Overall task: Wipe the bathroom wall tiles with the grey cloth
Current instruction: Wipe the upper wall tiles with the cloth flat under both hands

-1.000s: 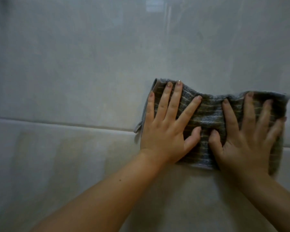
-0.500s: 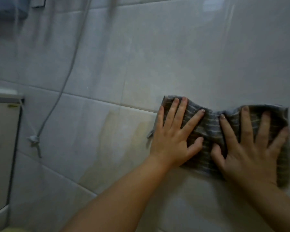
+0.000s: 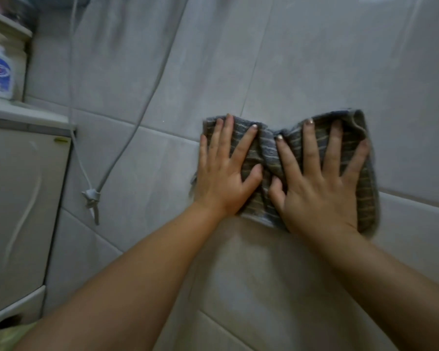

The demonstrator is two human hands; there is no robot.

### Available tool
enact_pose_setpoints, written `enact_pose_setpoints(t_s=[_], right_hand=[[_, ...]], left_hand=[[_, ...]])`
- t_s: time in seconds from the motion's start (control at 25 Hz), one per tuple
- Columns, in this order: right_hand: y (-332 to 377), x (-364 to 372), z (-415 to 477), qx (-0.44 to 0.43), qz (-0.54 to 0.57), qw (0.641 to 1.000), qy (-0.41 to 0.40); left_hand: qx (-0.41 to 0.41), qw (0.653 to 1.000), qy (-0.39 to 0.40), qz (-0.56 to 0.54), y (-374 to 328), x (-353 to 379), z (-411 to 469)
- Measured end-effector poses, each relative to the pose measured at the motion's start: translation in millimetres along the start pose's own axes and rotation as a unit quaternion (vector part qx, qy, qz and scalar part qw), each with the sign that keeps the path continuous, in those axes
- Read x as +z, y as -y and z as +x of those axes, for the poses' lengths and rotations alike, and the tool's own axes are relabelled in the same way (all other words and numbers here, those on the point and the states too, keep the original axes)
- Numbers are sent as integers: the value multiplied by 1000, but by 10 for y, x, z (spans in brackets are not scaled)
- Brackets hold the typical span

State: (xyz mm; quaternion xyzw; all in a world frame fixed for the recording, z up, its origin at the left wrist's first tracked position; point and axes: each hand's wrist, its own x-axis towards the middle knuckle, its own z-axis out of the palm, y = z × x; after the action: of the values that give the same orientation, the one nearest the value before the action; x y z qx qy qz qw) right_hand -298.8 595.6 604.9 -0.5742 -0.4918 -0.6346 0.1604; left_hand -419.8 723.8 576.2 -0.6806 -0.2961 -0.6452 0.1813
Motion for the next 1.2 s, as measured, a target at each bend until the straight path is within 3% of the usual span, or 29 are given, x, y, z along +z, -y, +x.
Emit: enact_pose_setpoints(t_s=[0.16,0.44,0.64,0.72,0.92,1.08,1.2], right_hand=[[288,139,-190,-31,-3,1000,-5],[222,79,-834,-96,3,995,20],[135,36,-34,9,-7,1000,-3],[314,69,106,17,2,1000,12],[682,214,-395,-85,12,996,22],[618,202,-1081,-110,1,994,25],[387,132,-1032,-91,-9,996,-2]], left_hand=[[-9,1000,-18,-1,339,68,-400],[4,1000,18,-4,125,82,-1142],[-32,999,-24,-15,169,39,-264],[-32,999,-5,-2,345,24,-201],[-40,999,-2,11,595,86,-850],[3,999,32,3,335,86,-1396],[56,998,42,-4,259,57,-1143]])
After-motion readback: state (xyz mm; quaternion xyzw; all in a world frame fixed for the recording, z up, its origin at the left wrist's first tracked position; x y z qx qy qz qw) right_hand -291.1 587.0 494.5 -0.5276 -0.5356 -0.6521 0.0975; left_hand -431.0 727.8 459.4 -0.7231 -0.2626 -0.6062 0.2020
